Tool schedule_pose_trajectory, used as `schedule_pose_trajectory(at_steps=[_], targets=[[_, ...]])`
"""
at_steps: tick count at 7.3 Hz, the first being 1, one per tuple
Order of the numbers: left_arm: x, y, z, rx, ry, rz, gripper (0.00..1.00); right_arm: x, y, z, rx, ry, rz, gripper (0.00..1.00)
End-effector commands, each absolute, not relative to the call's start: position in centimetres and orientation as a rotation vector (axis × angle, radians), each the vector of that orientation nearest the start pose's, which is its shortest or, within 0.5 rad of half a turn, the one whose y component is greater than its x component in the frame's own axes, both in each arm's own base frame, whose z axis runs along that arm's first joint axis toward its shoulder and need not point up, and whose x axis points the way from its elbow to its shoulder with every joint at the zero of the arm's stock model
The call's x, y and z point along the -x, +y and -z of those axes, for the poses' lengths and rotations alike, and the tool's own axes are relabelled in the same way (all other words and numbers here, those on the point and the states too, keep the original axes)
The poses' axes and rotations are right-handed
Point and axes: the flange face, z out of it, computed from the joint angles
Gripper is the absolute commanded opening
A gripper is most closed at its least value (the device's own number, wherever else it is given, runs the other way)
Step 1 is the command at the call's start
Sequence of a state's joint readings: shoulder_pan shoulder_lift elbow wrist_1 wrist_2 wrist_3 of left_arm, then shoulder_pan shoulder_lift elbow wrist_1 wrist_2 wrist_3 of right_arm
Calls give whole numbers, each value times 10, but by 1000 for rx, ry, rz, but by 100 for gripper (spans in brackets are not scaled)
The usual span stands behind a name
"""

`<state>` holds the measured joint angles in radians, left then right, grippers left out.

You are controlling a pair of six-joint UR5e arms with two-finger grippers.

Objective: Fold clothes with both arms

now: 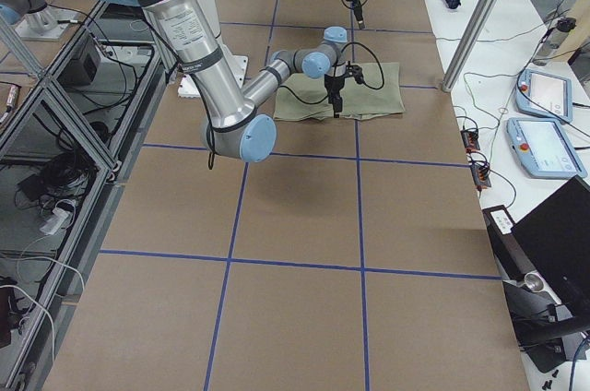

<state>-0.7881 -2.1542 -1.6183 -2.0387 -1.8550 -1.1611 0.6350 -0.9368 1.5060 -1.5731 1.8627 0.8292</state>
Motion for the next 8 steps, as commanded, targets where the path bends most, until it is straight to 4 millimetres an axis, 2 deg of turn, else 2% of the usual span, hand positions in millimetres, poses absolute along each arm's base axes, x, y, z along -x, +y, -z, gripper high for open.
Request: schedule_pose_trajectory(at_steps=[1,3,5,8], targets=[[-402,-554,-235,-409,1058,184,100,521,-516,-331,-124,-601,188,100],[-402,-554,-238,-405,1054,187,100,517,-520,-332,-127,-600,192,100],[-402,-554,-239,-405,1054,187,100,504,-531,-335,-130,-598,182,100],[-403,-553,-239,-405,1054,184,100,489,-540,-351,-118,-585,169,100]])
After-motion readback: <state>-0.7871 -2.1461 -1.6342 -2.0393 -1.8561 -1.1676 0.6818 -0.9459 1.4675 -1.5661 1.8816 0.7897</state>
